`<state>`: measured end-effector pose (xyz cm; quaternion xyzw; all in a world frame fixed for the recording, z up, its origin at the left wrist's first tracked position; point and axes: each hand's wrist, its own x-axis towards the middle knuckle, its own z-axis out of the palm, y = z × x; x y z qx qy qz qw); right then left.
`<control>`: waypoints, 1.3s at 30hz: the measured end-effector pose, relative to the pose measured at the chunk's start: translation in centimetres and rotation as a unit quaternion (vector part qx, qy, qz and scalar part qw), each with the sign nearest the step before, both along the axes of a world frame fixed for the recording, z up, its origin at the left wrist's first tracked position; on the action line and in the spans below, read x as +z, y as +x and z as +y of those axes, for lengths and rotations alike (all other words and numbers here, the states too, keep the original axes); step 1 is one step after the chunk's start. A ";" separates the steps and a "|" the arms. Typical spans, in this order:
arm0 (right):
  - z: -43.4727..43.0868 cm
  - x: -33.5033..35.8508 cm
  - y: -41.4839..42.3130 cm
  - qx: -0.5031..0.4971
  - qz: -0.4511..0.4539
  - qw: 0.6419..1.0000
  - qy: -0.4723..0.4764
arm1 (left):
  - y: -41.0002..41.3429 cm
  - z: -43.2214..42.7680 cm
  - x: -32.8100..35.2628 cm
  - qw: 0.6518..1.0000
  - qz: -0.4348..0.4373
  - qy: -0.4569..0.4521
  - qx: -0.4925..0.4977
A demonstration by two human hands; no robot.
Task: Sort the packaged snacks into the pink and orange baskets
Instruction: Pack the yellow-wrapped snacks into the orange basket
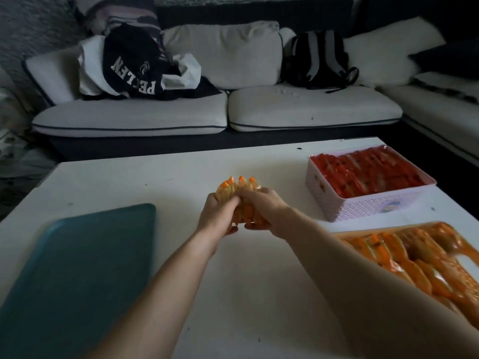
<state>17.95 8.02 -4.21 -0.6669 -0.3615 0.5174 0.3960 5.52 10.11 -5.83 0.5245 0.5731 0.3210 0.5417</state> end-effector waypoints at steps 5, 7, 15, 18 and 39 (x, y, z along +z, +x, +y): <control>-9.0 4.0 3.8 -0.060 -0.032 0.995 0.066 | 3.5 -8.5 4.7 0.999 -0.038 0.013 -0.025; -12.5 5.2 6.0 -0.086 -0.057 0.990 0.096 | 5.6 -11.3 6.0 0.997 -0.047 0.022 -0.056; -21.9 5.7 15.4 -0.162 -0.222 0.956 0.105 | 15.1 -18.5 6.4 0.982 0.006 0.081 -0.172; -23.6 5.8 17.6 -0.127 -0.309 0.942 0.037 | 17.3 -19.9 6.6 0.962 0.111 0.114 -0.221; -27.2 7.6 23.1 -0.028 -0.132 0.981 0.137 | 19.4 -22.4 6.2 0.894 0.166 0.344 -0.233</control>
